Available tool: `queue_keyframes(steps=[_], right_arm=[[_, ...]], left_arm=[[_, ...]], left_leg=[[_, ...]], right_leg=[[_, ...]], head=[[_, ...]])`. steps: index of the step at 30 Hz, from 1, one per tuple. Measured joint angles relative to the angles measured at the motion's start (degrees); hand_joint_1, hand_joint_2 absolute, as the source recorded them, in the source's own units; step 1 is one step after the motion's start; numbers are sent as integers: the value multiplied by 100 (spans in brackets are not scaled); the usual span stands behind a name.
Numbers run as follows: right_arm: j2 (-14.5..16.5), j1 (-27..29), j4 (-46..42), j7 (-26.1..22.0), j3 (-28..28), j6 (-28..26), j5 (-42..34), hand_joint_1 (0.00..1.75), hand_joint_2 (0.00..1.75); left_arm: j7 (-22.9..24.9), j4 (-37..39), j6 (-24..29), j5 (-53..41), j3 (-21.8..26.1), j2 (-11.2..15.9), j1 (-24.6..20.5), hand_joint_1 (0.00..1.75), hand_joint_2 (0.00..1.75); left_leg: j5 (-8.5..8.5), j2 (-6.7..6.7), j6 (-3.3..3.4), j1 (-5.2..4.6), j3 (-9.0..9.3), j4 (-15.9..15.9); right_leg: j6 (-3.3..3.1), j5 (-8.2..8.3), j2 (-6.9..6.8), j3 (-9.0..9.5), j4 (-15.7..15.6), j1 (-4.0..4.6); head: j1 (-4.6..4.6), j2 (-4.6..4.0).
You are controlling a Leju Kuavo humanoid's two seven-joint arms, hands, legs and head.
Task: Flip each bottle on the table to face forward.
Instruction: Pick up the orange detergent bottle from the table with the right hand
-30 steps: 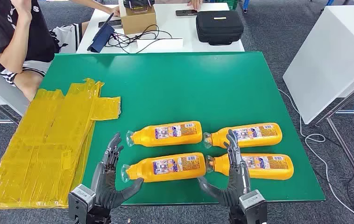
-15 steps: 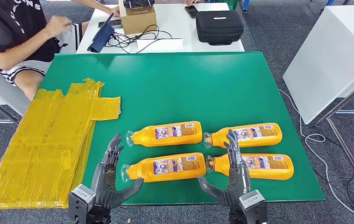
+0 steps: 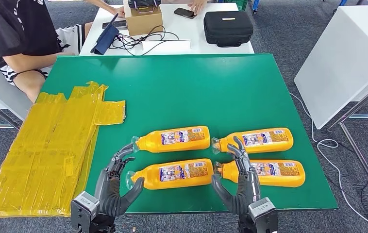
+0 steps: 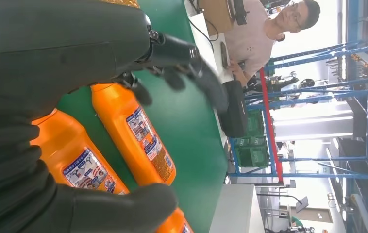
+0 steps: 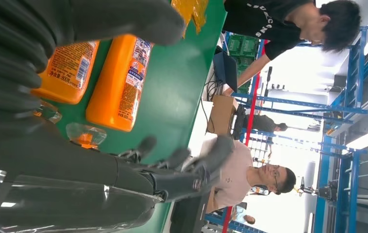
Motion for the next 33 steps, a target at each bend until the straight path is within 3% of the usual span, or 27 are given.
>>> queue_keyframes(steps=[16,19,20,23,24,29,33], right_arm=[[-1,1,0,-6,0,-20,23,175,175],[26,114,-1,-157,62,-653,588,171,175],[34,195,-2,-211,123,-1000,858,154,175],[-2,374,-32,-101,338,-1660,1356,26,175],[-28,398,-58,-12,377,-1757,1486,0,175],[-162,550,-309,431,383,-1891,2282,0,175],[-251,649,-514,558,356,-1887,2487,0,175]], left_arm=[[-18,0,18,-1,0,1,1,175,175],[-301,-39,316,-25,2,9,91,171,175],[-411,-72,454,-32,3,20,154,150,175],[-531,-173,703,-6,6,69,294,22,175],[-539,-200,752,7,7,81,318,0,175],[-509,-288,878,61,7,114,446,0,175],[-488,-323,883,70,7,122,512,0,175]], left_leg=[[0,0,0,0,0,0],[-2,0,-1,0,1,0],[-4,0,-1,0,1,0],[-9,0,-2,0,1,0],[-11,0,-2,1,1,0],[-13,-1,-1,0,2,0],[-15,0,1,-1,2,0]], right_leg=[[0,0,0,0,0,0],[-2,-3,0,1,0,0],[-4,-6,0,1,0,0],[-7,-12,0,0,0,1],[-7,-14,0,0,0,1],[-4,-19,0,2,0,-1],[-4,-20,0,2,-1,-1]], head=[[0,0],[1,0],[0,0],[-2,0],[-1,0],[0,0],[0,0]])
